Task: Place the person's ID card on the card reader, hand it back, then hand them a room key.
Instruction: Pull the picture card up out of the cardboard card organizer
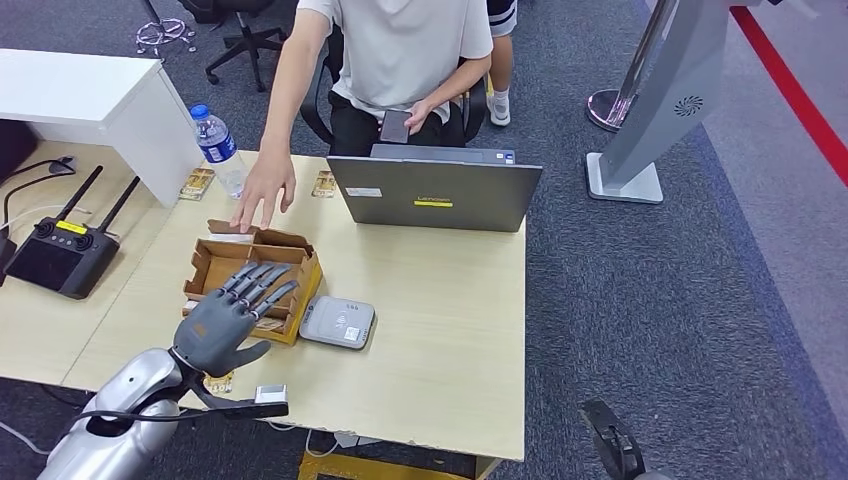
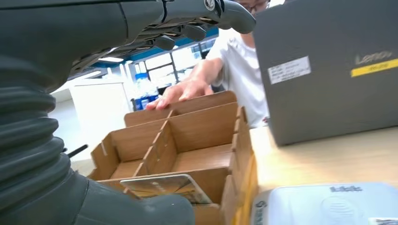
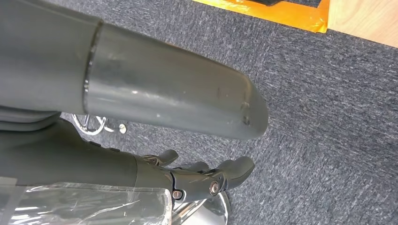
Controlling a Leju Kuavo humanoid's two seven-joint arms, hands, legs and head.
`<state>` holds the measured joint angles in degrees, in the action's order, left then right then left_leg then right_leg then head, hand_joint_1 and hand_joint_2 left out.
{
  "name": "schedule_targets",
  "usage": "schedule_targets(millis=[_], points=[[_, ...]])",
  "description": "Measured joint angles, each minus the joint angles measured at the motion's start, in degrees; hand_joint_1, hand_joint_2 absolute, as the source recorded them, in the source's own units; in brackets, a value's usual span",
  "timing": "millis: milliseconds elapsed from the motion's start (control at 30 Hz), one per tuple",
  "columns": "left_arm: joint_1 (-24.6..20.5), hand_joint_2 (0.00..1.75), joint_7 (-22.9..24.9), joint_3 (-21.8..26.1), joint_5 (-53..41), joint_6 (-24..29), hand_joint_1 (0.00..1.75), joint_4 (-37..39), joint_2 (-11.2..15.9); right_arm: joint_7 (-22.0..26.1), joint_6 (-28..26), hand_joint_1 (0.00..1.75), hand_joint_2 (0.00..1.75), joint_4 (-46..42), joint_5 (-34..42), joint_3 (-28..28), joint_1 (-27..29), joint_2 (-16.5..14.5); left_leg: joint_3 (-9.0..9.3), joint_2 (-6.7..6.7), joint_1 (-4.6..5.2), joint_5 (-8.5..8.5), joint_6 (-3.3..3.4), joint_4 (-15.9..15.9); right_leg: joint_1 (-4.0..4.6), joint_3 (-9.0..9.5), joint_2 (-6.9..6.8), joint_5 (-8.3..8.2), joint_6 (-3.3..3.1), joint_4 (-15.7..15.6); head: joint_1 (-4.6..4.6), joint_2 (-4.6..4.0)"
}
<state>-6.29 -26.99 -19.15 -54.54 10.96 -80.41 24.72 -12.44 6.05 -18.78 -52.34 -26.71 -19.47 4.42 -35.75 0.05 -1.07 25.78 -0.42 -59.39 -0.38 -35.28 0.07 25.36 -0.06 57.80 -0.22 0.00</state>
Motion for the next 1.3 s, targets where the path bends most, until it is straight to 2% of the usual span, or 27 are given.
schedule_targets(millis=[200, 500, 767, 1300], points=[[-2.54, 1.75, 5.71, 0.0, -2.64, -1.19, 0.0, 2.16, 0.2, -0.01, -0.07, 0.0, 0.0, -0.01, 0.08, 0.0, 0.09, 0.0, 0.0, 0.0, 0.0, -0.01, 0.0, 0.0, 0.0, 0.0, 0.0, -0.01, -0.01, 0.0, 0.01, 0.0], [-7.23, 1.75, 9.55, 0.0, -4.09, -1.19, 0.0, 8.08, -0.75, -0.2, -0.13, 0.0, 0.0, -0.02, 0.08, 0.0, 0.2, 0.0, 0.01, 0.01, 0.0, -0.01, 0.0, 0.0, 0.0, 0.0, 0.01, -0.01, -0.01, 0.0, 0.01, 0.0], [-9.19, 1.75, 9.19, 0.0, -3.97, -1.36, 0.0, 11.48, -1.62, -0.48, -0.12, 0.0, 0.0, -0.02, 0.07, 0.0, 0.2, -0.02, 0.0, 0.01, 0.0, 0.0, 0.0, 0.0, 0.0, -0.01, 0.01, -0.01, -0.01, 0.0, 0.01, 0.0], [-8.68, 1.75, 4.45, 0.0, -1.41, -0.96, 0.0, 11.79, -1.66, -0.5, -0.03, 0.0, 0.0, 0.0, 0.06, 0.0, 0.15, -0.01, 0.0, 0.01, 0.0, 0.0, 0.0, 0.0, 0.0, 0.0, 0.0, -0.01, -0.01, 0.0, 0.01, 0.0]])
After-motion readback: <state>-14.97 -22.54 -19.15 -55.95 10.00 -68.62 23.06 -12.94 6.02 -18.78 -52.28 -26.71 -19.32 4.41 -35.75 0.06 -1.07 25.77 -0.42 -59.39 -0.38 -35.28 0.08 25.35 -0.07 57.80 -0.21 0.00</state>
